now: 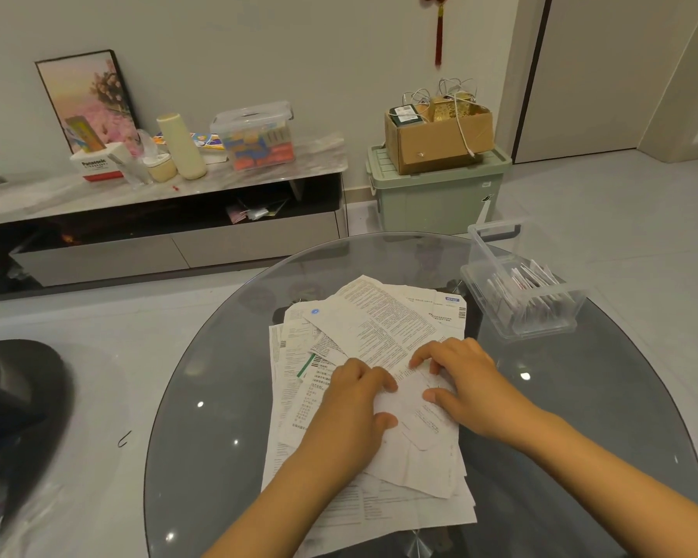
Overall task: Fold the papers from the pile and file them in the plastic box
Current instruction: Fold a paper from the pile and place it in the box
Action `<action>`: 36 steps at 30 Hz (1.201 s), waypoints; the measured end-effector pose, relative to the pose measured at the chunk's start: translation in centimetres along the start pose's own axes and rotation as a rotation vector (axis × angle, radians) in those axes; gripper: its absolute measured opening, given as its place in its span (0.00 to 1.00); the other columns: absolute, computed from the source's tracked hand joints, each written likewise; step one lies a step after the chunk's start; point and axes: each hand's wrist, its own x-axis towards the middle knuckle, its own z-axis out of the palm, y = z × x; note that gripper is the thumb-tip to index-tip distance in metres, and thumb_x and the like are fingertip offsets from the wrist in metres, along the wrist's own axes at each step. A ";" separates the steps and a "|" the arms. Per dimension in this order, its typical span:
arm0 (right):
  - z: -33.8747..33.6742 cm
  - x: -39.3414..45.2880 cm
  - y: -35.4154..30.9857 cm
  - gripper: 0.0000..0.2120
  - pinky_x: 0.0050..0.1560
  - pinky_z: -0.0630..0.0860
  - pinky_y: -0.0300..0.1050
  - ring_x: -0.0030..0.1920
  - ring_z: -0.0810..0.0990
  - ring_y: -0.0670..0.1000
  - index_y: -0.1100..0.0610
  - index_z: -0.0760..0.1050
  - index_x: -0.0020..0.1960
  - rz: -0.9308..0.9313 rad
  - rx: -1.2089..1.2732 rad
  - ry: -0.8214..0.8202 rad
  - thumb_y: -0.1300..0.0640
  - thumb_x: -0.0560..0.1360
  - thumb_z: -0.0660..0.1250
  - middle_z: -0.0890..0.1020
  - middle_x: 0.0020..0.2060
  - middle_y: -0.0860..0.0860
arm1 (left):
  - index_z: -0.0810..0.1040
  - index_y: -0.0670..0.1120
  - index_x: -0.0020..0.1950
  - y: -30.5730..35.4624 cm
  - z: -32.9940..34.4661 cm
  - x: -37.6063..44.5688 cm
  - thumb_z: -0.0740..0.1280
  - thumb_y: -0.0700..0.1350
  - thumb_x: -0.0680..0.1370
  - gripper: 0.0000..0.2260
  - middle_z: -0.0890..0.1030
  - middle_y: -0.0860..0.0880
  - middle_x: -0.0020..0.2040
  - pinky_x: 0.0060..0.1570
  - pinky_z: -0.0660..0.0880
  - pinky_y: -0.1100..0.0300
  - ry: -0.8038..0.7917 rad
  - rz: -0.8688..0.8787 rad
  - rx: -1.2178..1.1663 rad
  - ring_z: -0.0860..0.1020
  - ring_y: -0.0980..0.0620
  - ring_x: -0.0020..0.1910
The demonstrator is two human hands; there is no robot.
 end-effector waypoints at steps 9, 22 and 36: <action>-0.2 -0.4 0.6 0.23 0.59 0.56 0.40 0.60 0.67 0.45 0.44 0.79 0.56 -0.257 -0.163 -0.031 0.34 0.70 0.56 0.76 0.55 0.39 | 0.72 0.53 0.65 0.4 -0.7 -0.8 0.63 0.53 0.78 0.16 0.73 0.56 0.58 0.56 0.66 0.66 0.030 0.121 0.168 0.69 0.57 0.58; -2.3 -0.4 -0.6 0.06 0.38 0.70 0.37 0.41 0.73 0.44 0.48 0.78 0.40 -0.268 -0.132 0.293 0.50 0.71 0.64 0.78 0.36 0.40 | 0.81 0.50 0.53 2.3 -3.1 1.2 0.63 0.47 0.79 0.08 0.72 0.57 0.48 0.45 0.67 0.70 0.179 0.160 0.053 0.70 0.60 0.43; -9.8 -0.3 2.1 0.06 0.38 0.72 0.30 0.40 0.76 0.44 0.53 0.80 0.47 -0.027 0.111 0.639 0.62 0.72 0.70 0.78 0.38 0.43 | 0.81 0.46 0.49 10.7 -6.3 11.0 0.62 0.40 0.79 0.08 0.74 0.55 0.43 0.47 0.68 0.66 0.135 0.330 0.036 0.71 0.57 0.44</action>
